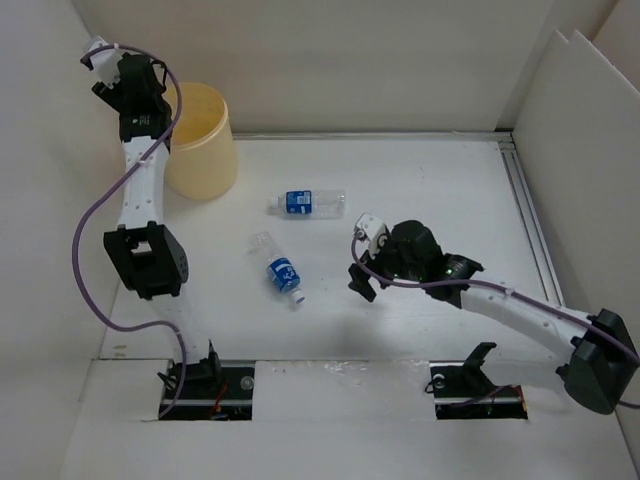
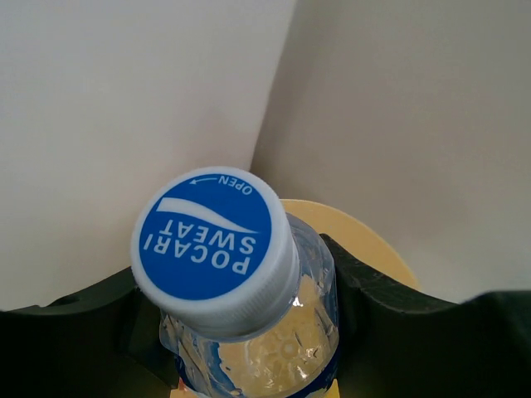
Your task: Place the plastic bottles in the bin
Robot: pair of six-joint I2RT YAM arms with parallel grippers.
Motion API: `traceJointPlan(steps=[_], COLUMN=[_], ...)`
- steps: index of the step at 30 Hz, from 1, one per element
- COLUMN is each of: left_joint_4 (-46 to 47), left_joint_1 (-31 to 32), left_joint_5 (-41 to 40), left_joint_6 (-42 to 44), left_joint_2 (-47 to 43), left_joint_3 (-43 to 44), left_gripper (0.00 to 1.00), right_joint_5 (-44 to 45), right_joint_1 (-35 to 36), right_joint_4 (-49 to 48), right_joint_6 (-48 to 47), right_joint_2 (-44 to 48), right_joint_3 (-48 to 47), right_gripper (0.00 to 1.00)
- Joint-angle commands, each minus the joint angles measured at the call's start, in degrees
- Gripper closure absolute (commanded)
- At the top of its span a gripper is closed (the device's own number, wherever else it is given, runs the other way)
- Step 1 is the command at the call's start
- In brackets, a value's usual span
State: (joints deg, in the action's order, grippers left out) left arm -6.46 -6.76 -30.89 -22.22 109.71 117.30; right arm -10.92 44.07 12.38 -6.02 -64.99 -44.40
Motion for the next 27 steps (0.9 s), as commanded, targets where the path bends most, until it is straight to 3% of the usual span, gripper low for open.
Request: traceJointPlan(steps=[1,2,3,4,12,18,21,22,24,27], left_joint_4=[1.37,0.4,-0.21,-0.74,-1.19,-12.86,-14.46,-14.46,-9.55,-10.58], left_joint_1=[-0.88,-1.4,-1.41,-1.41,-1.41,-1.41,1.13,2.18,5.7,8.43], left_joint_5=[3.9,5.91,6.89,8.38,14.72,22.18,25.45,25.97,27.2,29.74], left_joint_6=[-0.55,-0.55,-1.07,-1.68,-2.39,-7.66,-7.67,-7.67,-7.67,-8.27], left_joint_2=[0.67,2.25,2.78,2.79,-1.85,-10.73,-21.44,-24.69,-35.23,-44.56], left_joint_3=[5.12,5.75,6.53,7.15,8.66,7.34,-3.53,-12.27,-21.63,-32.9], left_gripper=[0.68,0.51,0.11,0.0,0.0,0.0,0.0,0.0,0.0,0.0], right_joint_5=[0.19,0.72,3.07,3.79,9.07,11.35,11.36,11.36,13.9,20.11], right_joint_1=[3.2,4.17,6.35,7.42,10.24,12.18,13.84,14.54,16.56,18.41], right_joint_4=[-6.49,-6.49,-6.49,-6.49,-3.76,-3.77,-3.77,-4.29,-4.3,-0.38], right_joint_6=[-2.49,-2.5,-3.29,-3.82,0.56,5.57,8.39,9.53,10.59,13.04], right_joint_2=[-4.59,-6.1,-7.5,-8.82,-19.02,-24.38,-29.57,-32.1,-34.66,-39.32], right_joint_3=[-4.19,-5.07,-7.43,-8.58,-19.31,-25.64,-28.1,-28.72,-31.17,-36.08], right_gripper=[0.0,0.0,0.0,0.0,0.0,0.0,0.0,0.0,0.0,0.0])
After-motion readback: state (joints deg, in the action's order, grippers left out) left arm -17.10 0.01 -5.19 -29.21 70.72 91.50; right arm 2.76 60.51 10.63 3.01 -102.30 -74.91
